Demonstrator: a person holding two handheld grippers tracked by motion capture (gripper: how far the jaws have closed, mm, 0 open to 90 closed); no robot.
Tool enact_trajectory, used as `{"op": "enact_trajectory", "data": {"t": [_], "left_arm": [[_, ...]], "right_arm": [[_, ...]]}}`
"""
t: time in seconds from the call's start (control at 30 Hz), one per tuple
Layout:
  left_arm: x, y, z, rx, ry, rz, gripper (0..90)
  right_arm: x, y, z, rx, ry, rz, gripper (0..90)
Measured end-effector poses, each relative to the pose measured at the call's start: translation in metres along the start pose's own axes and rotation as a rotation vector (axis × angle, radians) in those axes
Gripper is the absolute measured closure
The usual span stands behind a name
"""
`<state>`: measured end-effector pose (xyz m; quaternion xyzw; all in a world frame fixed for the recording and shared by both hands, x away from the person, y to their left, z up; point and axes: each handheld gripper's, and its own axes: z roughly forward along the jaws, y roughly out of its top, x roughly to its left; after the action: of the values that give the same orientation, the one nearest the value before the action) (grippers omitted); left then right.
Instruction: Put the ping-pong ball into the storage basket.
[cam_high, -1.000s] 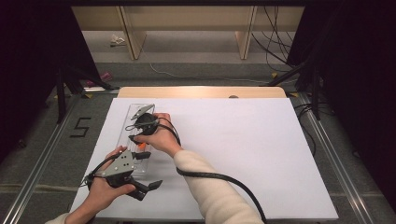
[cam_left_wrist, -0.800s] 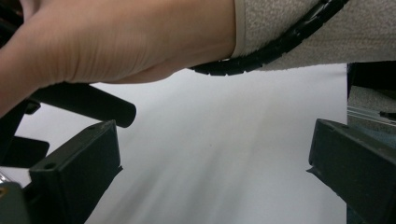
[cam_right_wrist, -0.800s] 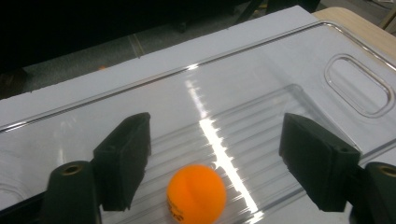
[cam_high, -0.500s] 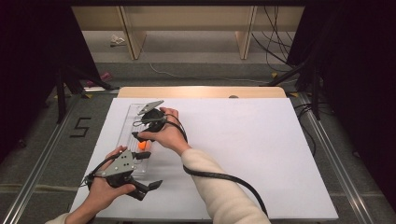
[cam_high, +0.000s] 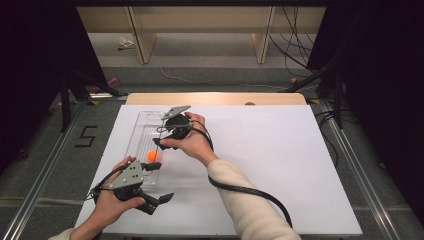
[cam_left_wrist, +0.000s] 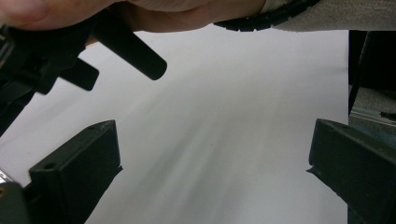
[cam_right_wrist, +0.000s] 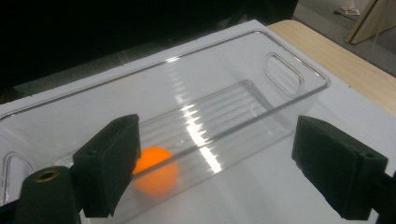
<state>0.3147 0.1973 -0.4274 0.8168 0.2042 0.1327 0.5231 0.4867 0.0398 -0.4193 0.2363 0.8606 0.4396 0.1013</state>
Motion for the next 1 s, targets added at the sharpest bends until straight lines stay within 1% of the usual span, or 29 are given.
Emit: {"op": "enact_trajectory", "data": {"t": [0.1,0.23,0.63,0.87,1.0], "left_arm": [[0.0,0.0,0.0,0.001,0.0,0.0,1.6],[0.0,0.0,0.0,0.001,0.001,-0.001,1.6],[0.001,0.0,0.0,0.001,0.004,-0.004,1.6],[0.001,-0.001,0.0,0.002,0.004,-0.006,1.6],[0.001,-0.001,0.0,0.002,0.003,-0.005,1.5]], "right_arm": [[-0.004,-0.003,-0.007,-0.002,-0.011,-0.001,16.5],[-0.009,-0.008,-0.015,-0.005,-0.025,0.013,16.5],[-0.019,-0.02,-0.036,-0.012,-0.049,0.029,16.5],[-0.026,-0.03,-0.05,-0.02,-0.065,0.044,16.5],[-0.03,-0.035,-0.058,-0.021,-0.077,0.062,16.5]]}}
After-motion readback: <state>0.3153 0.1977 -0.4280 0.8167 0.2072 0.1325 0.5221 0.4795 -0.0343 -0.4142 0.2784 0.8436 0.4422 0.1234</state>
